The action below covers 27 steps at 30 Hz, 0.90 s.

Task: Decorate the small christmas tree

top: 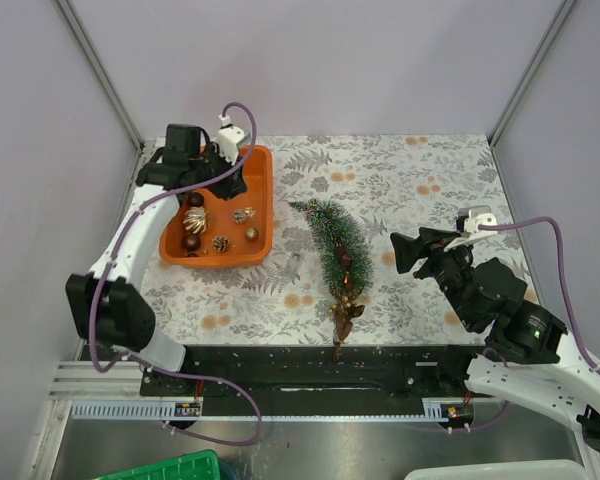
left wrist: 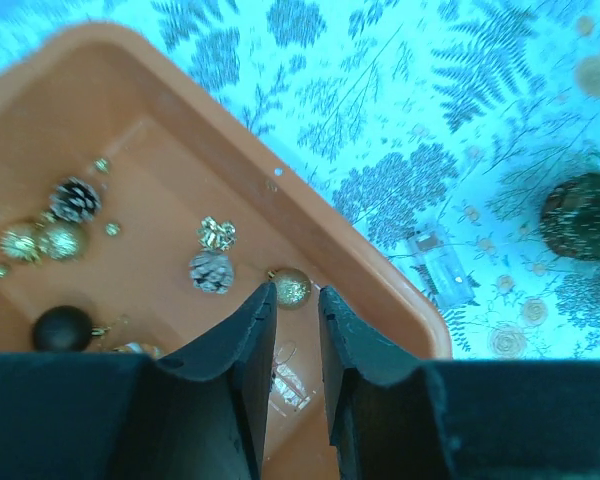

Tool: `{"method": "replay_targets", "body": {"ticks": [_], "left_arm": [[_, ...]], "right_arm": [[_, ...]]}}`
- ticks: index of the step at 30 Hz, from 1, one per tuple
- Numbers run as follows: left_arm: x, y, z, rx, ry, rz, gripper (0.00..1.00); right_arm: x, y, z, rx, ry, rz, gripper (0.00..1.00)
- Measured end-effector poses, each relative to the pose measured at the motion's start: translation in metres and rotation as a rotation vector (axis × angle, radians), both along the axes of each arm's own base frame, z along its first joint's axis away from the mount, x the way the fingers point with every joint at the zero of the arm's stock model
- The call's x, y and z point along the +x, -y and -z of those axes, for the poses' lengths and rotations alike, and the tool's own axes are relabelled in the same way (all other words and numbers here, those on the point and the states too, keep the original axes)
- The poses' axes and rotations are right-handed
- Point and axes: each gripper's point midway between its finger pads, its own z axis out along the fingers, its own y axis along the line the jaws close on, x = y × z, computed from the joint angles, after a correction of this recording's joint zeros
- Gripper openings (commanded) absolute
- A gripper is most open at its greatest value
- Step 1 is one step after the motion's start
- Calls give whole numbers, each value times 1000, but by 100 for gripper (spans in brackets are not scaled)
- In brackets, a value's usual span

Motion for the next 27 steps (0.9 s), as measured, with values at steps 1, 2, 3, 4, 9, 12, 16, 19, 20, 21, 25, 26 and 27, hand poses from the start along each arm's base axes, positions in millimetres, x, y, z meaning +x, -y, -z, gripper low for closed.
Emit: {"method": "replay_targets", "body": {"ticks": [1,2,3,4,9,12,16,19,20,21,25,26,27], "left_arm": [[-6,0,-14,-10,35,8,30],[-12,0,-28,-20,68,14,35],[-19,0,-41,-28,101,20,47],[-25,-1,-50,-31,129,26,57],[-24,-6,-46,-6,138,13,73],[-1,-14,1,23,11,-41,76],[25,-27,74,54,-188,-130,77],[37,-32,106,59,-281,-180,77],[41,-33,111,59,-297,-191,77],[45,-32,113,57,-303,-197,77],[62,-29,114,50,-291,-201,76],[66,-28,114,50,-286,-198,76],[70,-28,115,50,-280,-195,76]], "right_arm": [[0,-1,0,-1,-1,-6,71],[0,-2,0,-1,-1,-9,71],[0,-3,0,-2,-2,-13,71],[0,-5,1,-3,-3,-19,71],[-1,-8,2,-6,-7,-33,71],[-1,-8,1,-3,-7,-34,71],[-1,-8,1,-2,-7,-33,72],[-1,-8,1,-3,-7,-33,72],[-1,-8,2,-3,-7,-33,73],[-1,-8,2,-4,-8,-33,73],[1,-11,5,-16,-14,-32,73],[2,-12,7,-21,-16,-32,73],[2,-13,9,-27,-19,-32,73]]}}
